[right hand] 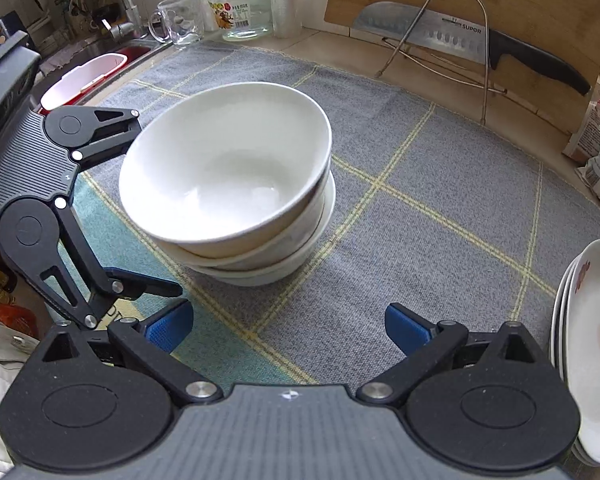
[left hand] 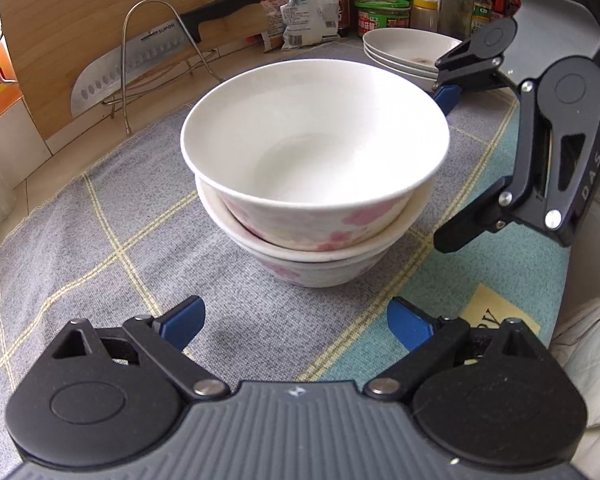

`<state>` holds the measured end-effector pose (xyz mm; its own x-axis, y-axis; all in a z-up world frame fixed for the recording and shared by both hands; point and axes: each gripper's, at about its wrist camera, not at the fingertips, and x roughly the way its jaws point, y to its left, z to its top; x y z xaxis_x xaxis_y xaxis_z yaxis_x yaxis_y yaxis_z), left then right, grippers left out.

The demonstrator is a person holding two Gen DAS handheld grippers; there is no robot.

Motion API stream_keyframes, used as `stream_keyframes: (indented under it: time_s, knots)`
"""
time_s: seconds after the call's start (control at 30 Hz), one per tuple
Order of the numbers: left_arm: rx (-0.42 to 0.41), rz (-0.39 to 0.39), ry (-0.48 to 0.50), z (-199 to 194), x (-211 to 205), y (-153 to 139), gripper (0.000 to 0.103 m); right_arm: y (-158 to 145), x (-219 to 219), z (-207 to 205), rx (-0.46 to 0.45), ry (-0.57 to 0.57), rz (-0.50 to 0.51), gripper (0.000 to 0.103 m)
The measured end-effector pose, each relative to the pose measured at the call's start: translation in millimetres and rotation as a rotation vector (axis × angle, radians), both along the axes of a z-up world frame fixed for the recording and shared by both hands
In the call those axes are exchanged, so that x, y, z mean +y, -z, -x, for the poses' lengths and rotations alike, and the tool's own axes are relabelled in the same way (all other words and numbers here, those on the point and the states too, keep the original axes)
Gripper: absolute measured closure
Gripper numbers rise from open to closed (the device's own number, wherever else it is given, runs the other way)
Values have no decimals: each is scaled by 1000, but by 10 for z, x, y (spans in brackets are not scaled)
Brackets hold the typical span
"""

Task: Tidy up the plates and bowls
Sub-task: 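Grasp the bowl stack from opposite sides with the left tool while the right tool grips it too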

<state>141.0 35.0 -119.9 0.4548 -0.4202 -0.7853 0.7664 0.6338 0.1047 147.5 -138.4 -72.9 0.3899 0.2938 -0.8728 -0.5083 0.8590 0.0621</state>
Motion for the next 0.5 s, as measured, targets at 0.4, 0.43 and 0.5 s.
stream_keyframes:
  time_s: [0.4,0.43,0.5]
  knots:
    - [55,68,-122,-120,17,44,1,304,136,-160,-75,-170,35,0]
    - [56,68,-132,-123,13,50,1,307,117,-163,-77,-175,26,0]
    - [50,73,-141,-118,6,51,0,322,66,-151,-100,-195,9,0]
